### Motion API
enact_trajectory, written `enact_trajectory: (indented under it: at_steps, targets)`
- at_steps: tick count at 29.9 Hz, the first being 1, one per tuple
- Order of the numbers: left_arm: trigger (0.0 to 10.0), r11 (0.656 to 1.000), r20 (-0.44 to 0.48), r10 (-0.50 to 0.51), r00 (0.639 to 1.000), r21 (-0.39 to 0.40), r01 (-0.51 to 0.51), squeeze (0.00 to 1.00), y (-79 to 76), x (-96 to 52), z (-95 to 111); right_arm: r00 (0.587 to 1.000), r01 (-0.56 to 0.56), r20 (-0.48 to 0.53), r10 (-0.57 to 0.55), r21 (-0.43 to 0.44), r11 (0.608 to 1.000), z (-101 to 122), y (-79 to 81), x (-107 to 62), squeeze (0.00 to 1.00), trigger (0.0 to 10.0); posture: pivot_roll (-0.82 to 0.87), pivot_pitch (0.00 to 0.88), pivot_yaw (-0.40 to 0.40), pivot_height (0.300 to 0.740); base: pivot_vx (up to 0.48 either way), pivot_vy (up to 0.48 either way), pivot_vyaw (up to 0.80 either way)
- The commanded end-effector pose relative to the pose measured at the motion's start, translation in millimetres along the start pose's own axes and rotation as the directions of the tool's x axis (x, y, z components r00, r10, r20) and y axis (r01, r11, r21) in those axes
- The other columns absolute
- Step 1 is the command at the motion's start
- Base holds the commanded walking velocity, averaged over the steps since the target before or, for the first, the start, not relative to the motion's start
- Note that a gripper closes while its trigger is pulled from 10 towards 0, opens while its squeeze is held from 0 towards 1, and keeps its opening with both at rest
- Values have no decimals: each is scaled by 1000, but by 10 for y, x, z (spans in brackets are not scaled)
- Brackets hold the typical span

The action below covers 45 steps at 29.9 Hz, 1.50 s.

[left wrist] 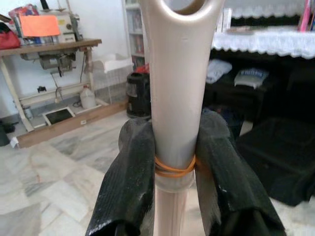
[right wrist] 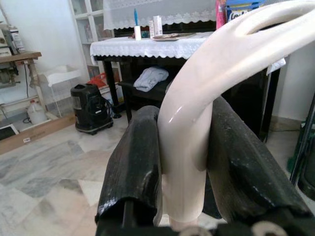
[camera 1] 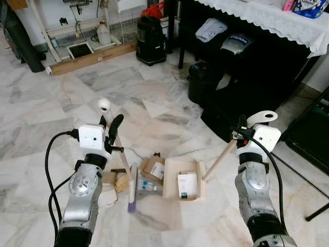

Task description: Sweep floor

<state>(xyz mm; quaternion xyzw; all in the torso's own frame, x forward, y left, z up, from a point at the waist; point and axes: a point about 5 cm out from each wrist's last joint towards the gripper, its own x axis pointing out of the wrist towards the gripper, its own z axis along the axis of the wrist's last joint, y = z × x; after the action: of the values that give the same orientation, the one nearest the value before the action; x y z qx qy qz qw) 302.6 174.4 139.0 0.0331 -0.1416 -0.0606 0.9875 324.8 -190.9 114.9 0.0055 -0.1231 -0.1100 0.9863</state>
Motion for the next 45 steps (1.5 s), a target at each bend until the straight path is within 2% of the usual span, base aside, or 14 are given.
enact_trajectory:
  at_steps: [1,9,19,45]
  targets:
    - [10000,1000,43,0,999,15,-1,0,54,41,65,996,-1,87,1,6,1000,184,45,75,0,10000,-142,44,71,740,0,0,0]
    - [10000,1000,25,-8,1000,16,8,0,84,106,15,994,23,103,-24,11,1000,215,46,81,0,10000,-172,13,125,740,0,0,0]
    - [10000,1000,6,14,1000,1,-14,0,188,198,-30,994,16,104,-17,15,1000,213,185,55,0,10000,-200,0,182,740,0,0,0]
    - [10000,1000,-9,17,1000,-17,-17,0,205,229,-128,995,24,92,-24,8,1000,189,173,57,0,10000,-203,0,192,740,0,0,0]
